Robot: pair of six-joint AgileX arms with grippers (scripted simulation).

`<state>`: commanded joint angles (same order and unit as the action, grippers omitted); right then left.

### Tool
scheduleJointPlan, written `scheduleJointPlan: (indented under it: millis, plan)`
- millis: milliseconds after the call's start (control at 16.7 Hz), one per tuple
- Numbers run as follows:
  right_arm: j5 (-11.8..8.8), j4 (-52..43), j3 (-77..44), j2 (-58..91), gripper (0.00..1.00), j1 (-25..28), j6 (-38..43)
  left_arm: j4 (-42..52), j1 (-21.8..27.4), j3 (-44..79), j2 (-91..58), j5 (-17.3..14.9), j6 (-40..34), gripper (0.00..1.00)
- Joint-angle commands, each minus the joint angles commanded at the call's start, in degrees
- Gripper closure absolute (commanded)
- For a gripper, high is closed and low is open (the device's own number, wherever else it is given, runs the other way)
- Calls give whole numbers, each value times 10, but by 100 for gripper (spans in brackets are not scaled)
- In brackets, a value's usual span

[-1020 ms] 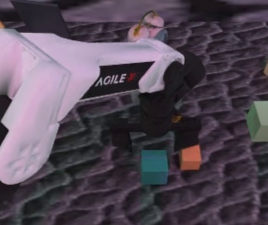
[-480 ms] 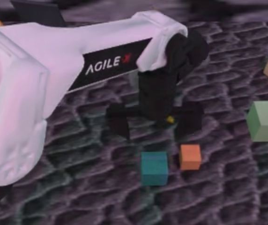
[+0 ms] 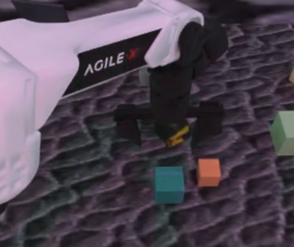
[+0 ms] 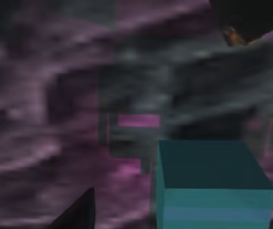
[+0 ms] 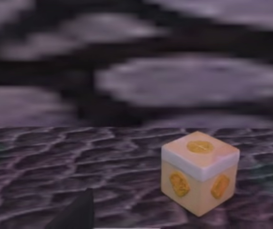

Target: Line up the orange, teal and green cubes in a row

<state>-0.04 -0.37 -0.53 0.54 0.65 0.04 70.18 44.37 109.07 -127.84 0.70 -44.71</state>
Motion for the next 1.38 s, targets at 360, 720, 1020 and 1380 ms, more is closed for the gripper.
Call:
scheduleJointPlan:
  millis: [360, 720, 1020, 1380]
  plan:
    - [-1, -94, -139, 148, 0, 10, 10, -89, -75, -145, 160, 6, 18, 0]
    - [1, -266, -381, 472, 0, 24, 24, -264, -211, -440, 512, 10, 93, 0]
    - [3, -425, -588, 773, 0, 39, 35, -430, -323, -723, 839, 9, 206, 0]
    - [3, -574, -798, 1037, 0, 53, 48, -603, -416, -978, 1130, 1, 355, 0]
